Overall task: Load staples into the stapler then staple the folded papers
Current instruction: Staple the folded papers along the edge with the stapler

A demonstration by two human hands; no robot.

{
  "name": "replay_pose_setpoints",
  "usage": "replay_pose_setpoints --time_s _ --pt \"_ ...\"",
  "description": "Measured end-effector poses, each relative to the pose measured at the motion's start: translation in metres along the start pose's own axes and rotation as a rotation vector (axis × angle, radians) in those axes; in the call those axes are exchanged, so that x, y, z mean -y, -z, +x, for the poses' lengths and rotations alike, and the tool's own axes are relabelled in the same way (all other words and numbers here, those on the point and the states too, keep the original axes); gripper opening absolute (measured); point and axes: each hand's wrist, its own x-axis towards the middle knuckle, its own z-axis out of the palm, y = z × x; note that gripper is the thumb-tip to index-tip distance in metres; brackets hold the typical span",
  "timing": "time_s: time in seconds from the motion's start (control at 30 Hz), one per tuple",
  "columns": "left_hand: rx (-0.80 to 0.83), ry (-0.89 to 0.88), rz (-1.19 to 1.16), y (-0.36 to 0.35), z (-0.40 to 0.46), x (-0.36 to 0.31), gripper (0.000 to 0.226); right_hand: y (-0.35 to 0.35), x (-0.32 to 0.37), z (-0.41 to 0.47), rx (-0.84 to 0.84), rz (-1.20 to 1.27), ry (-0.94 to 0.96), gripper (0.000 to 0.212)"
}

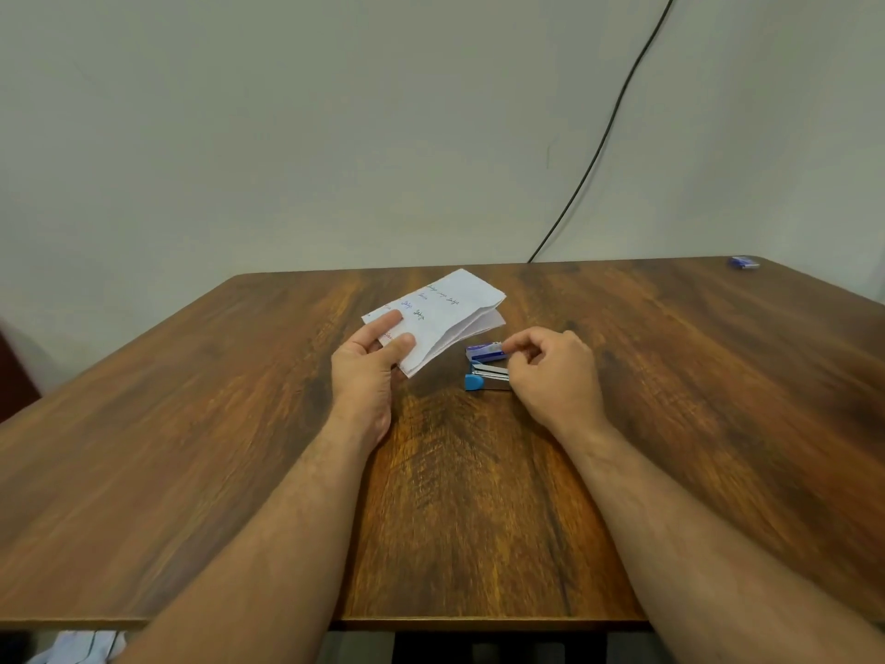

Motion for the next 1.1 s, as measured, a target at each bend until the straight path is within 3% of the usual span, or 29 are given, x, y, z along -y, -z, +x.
replay_pose_setpoints --time_s 0.23,0.37,0.5,0.6,0.83,1.1 --pt "-0.013 -0.011 0.092 0.0 0.002 0.001 0.024 -0.003 0.004 0.004 0.262 -0.286 -0.028 0.054" --pt "0.022 0.002 0.1 0.0 0.002 0.002 0.024 -0.007 0.006 0.007 0.378 -0.339 -0.039 0.045" --pt "0.076 0.017 0.078 0.001 -0.001 0.0 0.03 -0.002 0.009 0.001 0.393 -0.047 0.056 0.027" --pt "0.09 0.007 0.076 0.0 -0.003 -0.002 0.035 0.002 0.012 -0.002 0.374 0.131 0.054 0.024" --pt "0.134 0.018 0.118 -0.002 -0.005 -0.001 0.04 0.007 0.017 -0.006 0.345 0.337 0.039 0.039" --pt "0.153 0.008 0.1 -0.003 -0.004 0.001 0.03 0.002 0.021 -0.003 0.456 0.412 -0.073 0.035"
